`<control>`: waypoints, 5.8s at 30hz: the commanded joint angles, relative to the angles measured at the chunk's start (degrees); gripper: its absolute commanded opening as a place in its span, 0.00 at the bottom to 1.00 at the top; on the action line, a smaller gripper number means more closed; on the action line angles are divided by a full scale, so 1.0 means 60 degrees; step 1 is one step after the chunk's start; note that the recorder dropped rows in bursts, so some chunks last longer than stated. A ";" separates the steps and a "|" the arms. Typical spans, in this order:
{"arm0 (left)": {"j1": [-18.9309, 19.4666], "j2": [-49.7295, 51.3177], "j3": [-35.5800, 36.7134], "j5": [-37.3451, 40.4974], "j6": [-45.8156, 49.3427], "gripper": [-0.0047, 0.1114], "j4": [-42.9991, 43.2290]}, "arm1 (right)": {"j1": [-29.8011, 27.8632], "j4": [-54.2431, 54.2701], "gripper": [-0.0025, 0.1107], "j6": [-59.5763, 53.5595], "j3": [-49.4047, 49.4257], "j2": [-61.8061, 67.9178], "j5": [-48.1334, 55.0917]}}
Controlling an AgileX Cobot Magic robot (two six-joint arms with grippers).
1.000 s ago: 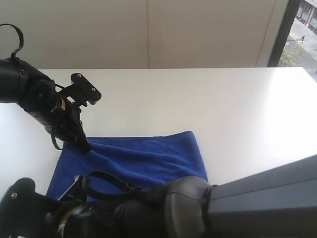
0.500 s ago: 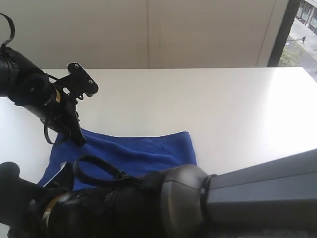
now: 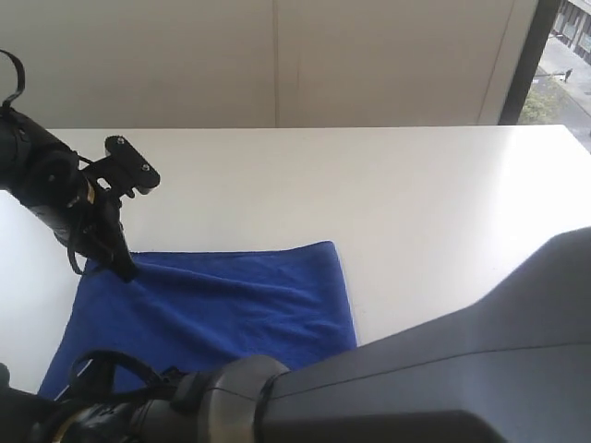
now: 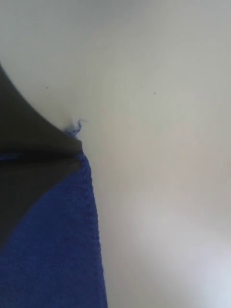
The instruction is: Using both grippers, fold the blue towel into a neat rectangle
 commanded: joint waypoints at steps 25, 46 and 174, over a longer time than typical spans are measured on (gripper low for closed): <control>0.0214 0.0709 -0.0013 0.0169 -0.0058 0.05 0.0718 | 0.0135 -0.0001 0.52 0.0192 -0.0581 0.0497 0.0503; 0.0301 -0.0268 -0.0030 -0.0024 -0.0016 0.60 0.1225 | -0.1584 -0.3035 0.47 0.1984 -0.0546 -0.1130 0.4677; -0.2255 -0.4154 0.6091 -0.0655 -0.0647 0.04 -0.4037 | -0.6549 0.1619 0.02 -0.2806 -0.7597 0.3890 0.6693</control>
